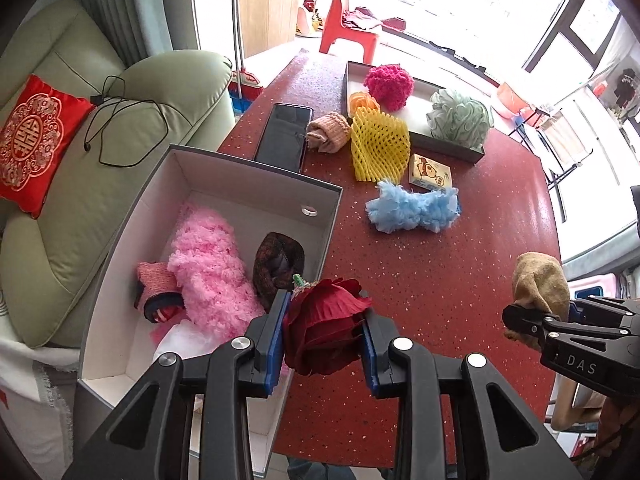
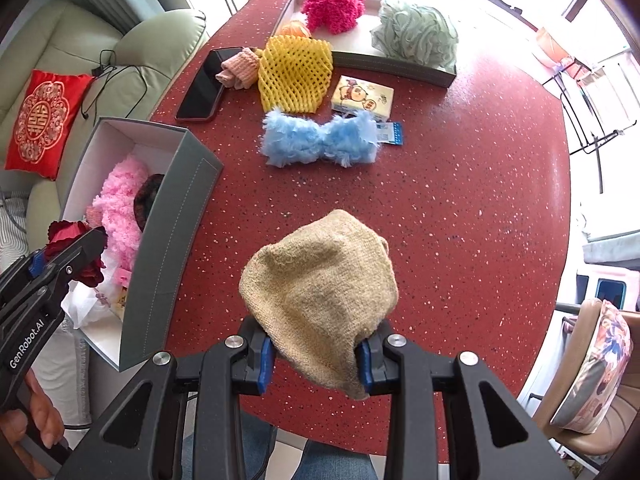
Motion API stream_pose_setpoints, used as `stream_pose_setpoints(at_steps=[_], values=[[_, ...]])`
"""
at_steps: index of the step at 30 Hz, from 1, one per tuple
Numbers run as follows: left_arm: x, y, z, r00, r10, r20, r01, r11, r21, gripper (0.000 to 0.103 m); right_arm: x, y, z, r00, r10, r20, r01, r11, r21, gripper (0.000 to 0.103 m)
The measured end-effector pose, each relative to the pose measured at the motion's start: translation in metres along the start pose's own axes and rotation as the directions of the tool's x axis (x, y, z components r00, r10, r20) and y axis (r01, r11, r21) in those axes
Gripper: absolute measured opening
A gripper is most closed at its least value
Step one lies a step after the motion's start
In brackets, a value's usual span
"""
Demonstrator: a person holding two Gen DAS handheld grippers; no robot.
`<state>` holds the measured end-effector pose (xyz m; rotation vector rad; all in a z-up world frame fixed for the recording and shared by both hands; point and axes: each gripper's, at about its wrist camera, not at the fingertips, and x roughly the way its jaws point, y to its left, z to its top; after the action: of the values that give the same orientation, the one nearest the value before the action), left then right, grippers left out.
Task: Organize soft objects
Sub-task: 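Carry the red rose with the left gripper while the right carries the beige hat over the box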
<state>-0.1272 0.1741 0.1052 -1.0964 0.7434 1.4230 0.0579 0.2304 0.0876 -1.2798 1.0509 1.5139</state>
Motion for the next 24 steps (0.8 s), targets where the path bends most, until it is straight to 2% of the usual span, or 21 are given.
stream_pose_setpoints(at_steps=[15, 24], values=[[-0.006, 0.049, 0.001, 0.998, 0.062, 0.018, -0.060, 0.991, -0.121, 0.033, 0.004, 0.045, 0.018, 0.999, 0.032, -0.016, -0.033, 0.994, -0.103, 0.035], [-0.019, 0.094, -0.004, 0.990, 0.140, 0.024, -0.131, 0.964, -0.233, 0.033, -0.001, 0.079, 0.032, 0.997, 0.077, 0.002, -0.076, 0.982, -0.172, 0.035]])
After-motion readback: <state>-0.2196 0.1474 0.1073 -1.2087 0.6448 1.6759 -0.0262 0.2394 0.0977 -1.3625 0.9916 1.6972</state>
